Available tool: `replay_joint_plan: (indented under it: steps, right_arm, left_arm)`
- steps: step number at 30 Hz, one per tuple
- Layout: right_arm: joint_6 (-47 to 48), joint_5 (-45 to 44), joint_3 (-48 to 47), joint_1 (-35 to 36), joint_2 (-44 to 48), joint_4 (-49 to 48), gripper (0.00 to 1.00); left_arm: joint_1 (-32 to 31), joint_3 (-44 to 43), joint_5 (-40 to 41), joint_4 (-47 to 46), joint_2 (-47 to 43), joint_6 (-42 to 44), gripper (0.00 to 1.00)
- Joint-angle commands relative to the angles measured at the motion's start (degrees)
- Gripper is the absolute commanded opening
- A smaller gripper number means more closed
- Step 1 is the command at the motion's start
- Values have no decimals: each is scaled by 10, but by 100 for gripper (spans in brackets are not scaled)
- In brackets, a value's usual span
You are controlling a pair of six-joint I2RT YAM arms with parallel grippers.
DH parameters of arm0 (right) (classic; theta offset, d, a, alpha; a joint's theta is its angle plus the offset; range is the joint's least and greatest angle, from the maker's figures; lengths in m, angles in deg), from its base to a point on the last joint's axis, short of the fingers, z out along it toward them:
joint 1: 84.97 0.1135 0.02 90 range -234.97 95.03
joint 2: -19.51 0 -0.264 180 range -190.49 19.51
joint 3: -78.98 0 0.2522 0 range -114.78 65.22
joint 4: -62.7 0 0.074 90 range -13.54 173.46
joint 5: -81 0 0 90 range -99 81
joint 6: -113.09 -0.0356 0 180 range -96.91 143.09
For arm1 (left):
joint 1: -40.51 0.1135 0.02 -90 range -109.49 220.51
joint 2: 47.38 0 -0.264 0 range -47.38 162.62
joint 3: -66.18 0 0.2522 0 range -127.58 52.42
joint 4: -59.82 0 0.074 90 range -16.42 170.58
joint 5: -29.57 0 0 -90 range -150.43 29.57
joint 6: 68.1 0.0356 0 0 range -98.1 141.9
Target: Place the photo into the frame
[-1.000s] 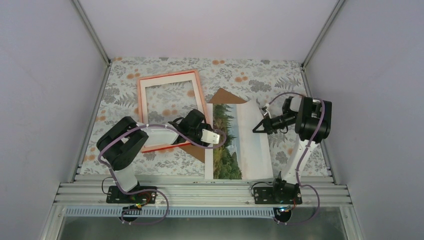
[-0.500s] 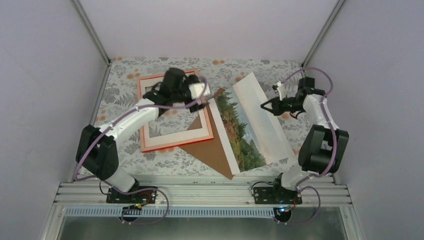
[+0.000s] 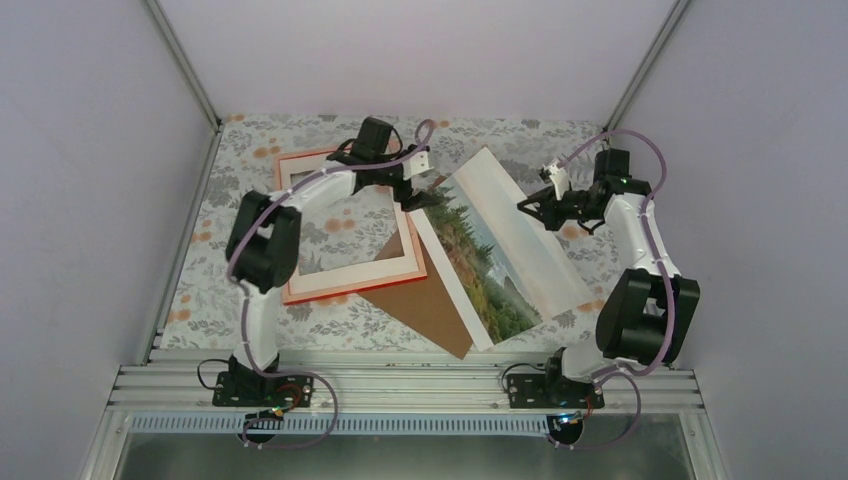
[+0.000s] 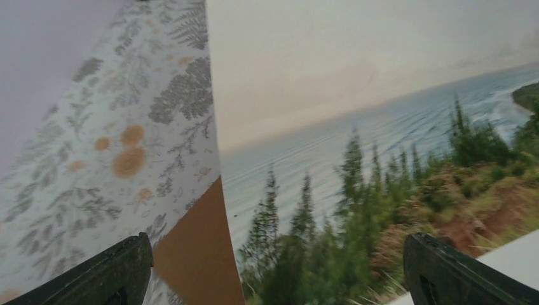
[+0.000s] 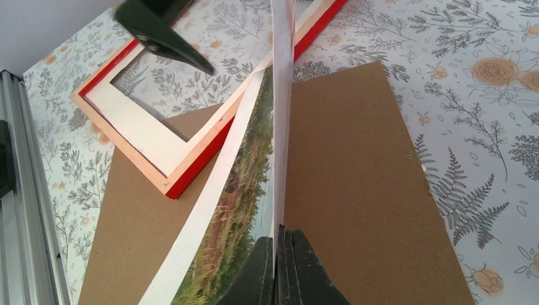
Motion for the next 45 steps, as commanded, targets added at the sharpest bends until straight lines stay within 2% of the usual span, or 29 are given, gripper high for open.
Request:
replay_joint_plan:
  steps: [1, 7, 10, 14, 16, 18, 21, 24, 29, 30, 32, 34, 35, 36, 39, 40, 42, 45]
  right_arm:
    - [27, 2, 10, 9, 25, -2, 4]
    - [46, -3, 14, 13, 46, 16, 4]
    - [52, -4, 14, 14, 57, 21, 3]
    - [54, -13, 13, 15, 63, 26, 4]
    - [59, -22, 11, 15, 65, 30, 4]
    - [62, -35, 9, 15, 72, 28, 4]
    - [59, -60, 14, 9, 86, 15, 4]
    - [28, -79, 23, -3, 97, -24, 4]
    - [-77, -93, 6, -32, 94, -116, 7]
    - [-98, -91, -3, -35, 89, -130, 15]
    - [-142, -89, -18, -38, 81, -155, 37]
    - [-182, -94, -25, -39, 75, -183, 63]
    - [-199, -96, -27, -40, 73, -194, 73]
    - [-211, -95, -28, -39, 70, -203, 79]
    - [-232, -90, -29, -39, 62, -218, 97]
    - [-237, -86, -28, -39, 58, -223, 100]
    - [-247, -82, -27, -39, 52, -231, 100]
    - [-261, -75, -27, -39, 42, -242, 100]
  left_arm:
    - [7, -99, -109, 62, 82, 33, 97]
    - [9, -155, -168, 62, 150, -15, 96]
    - [5, -187, -195, 77, 177, -24, 90]
    - [-21, -258, -173, 179, 210, 37, 72]
    - [-26, -260, -180, 192, 214, 33, 61]
    - [-25, -263, -183, 199, 209, 17, 45]
    - [-13, -263, -185, 212, 186, -16, 12]
    - [6, -239, -185, 209, 140, -63, 3]
    - [33, -229, -128, 223, 65, -118, 2]
    - [39, -237, -107, 235, 56, -125, 3]
    - [57, -262, -74, 265, 41, -133, 2]
    - [83, -300, -26, 292, 29, -140, 2]
    - [98, -332, -3, 305, 25, -136, 2]
    - [117, -360, 23, 318, 23, -133, 2]
    - [172, -446, 146, 350, 25, -100, 2]
    - [184, -475, 191, 358, 27, -77, 2]
    - [205, -504, 262, 351, 20, -30, 2]
    - [221, -488, 352, 298, -11, 51, 2]
